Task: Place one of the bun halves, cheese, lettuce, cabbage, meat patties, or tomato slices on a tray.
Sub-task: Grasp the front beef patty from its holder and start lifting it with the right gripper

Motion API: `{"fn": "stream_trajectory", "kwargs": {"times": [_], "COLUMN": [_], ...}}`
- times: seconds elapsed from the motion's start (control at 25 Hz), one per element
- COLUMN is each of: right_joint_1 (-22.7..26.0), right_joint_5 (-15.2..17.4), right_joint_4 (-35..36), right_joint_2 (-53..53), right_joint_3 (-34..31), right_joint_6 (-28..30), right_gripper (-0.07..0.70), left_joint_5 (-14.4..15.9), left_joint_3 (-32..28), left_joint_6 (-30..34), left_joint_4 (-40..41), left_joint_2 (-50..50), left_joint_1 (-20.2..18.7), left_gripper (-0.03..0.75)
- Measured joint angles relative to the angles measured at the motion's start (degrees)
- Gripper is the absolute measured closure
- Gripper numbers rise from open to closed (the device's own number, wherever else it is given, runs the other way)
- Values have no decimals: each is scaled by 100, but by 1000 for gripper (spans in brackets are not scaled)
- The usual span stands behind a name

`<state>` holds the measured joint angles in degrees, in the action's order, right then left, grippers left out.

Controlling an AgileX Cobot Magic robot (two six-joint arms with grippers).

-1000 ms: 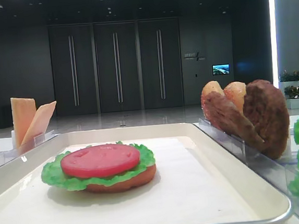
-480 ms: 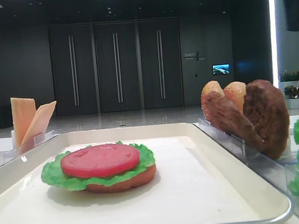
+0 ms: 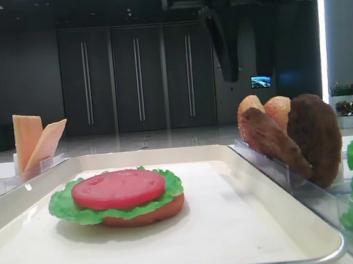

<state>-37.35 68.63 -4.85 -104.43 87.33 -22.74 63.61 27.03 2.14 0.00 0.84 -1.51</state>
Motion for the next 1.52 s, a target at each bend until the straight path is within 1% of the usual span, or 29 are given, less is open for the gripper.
{"fn": "stream_trajectory", "kwargs": {"times": [0.08,0.16,0.32,0.52,0.64,1.0,1.12,1.28,1.4,1.44,1.48,1.52], "right_joint_1": [0,0,0,-5,-31,-33,-33,-33,-33,-33,-33,-33], "right_joint_5": [75,69,-74,-141,-178,-190,-221,-509,-645,-677,-705,-712], "right_joint_4": [-19,-52,-52,-52,-52,-41,-59,-74,-142,-188,-253,-297], "right_joint_2": [-209,-323,-380,-466,-550,-575,-575,-581,-601,-601,-601,-601], "right_joint_3": [0,0,0,-3,-9,-14,-151,-531,-620,-626,-633,-633], "right_joint_6": [-27,-45,-64,-87,-89,-96,-96,-96,-96,-96,-96,-96], "right_gripper": [334,334,320,253,230,226,226,226,253,281,327,391], "left_joint_5": [0,0,0,0,0,0,0,0,0,0,0,0], "left_joint_3": [0,0,0,0,0,0,0,0,0,0,0,0], "left_joint_6": [0,0,0,0,0,0,0,0,0,0,0,0], "left_joint_4": [0,0,0,0,0,0,0,0,0,0,0,0], "left_joint_2": [0,0,0,0,0,0,0,0,0,0,0,0], "left_joint_1": [0,0,0,0,0,0,0,0,0,0,0,0], "left_gripper": [716,716,716,716,716,716,716,716,716,716,716,716]}}
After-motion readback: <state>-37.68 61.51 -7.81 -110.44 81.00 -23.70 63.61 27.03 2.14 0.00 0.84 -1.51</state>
